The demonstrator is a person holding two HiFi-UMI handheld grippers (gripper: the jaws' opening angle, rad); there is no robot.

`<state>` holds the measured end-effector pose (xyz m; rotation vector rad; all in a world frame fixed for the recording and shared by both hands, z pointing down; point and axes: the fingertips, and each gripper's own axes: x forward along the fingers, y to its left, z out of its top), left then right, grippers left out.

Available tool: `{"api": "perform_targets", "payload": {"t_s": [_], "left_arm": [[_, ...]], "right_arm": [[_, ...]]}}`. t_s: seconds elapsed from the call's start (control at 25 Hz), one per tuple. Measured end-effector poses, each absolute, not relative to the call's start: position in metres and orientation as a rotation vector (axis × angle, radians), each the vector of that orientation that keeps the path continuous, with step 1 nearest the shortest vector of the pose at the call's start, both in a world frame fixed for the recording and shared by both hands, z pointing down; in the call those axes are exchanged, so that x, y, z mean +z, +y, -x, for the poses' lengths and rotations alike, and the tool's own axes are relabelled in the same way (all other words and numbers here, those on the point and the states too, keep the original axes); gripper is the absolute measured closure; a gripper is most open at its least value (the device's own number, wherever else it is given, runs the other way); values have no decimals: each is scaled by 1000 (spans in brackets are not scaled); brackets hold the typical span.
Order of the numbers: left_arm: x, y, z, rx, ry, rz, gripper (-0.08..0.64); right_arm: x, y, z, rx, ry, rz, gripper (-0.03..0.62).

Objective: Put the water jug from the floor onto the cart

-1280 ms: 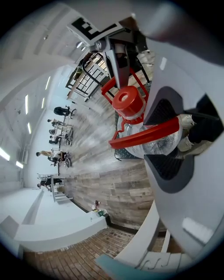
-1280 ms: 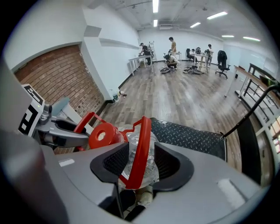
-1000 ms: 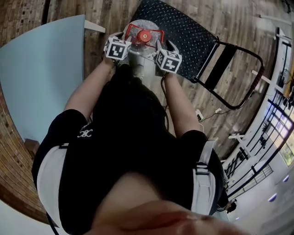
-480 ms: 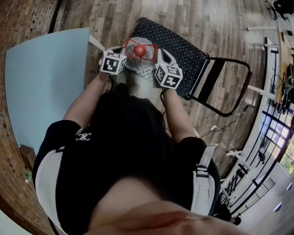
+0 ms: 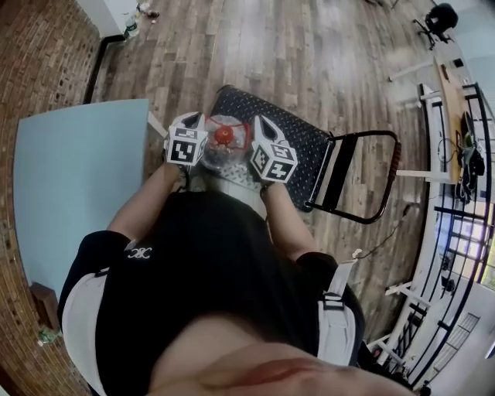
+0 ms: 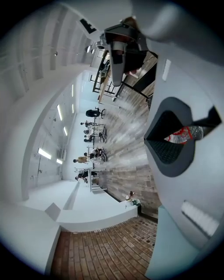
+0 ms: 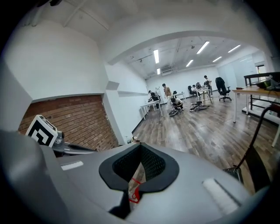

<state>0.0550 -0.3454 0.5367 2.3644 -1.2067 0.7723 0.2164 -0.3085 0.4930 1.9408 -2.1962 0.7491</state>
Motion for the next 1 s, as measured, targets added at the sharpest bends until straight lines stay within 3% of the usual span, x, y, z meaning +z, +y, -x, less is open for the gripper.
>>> {"api": "perform_targets", "payload": {"t_s": [1.0], "left_arm": [[530,-364,-73,802,-1163,-2361,560]], "right_arm": [[495,-326,-228,810,-2153,-1973,580]]}}
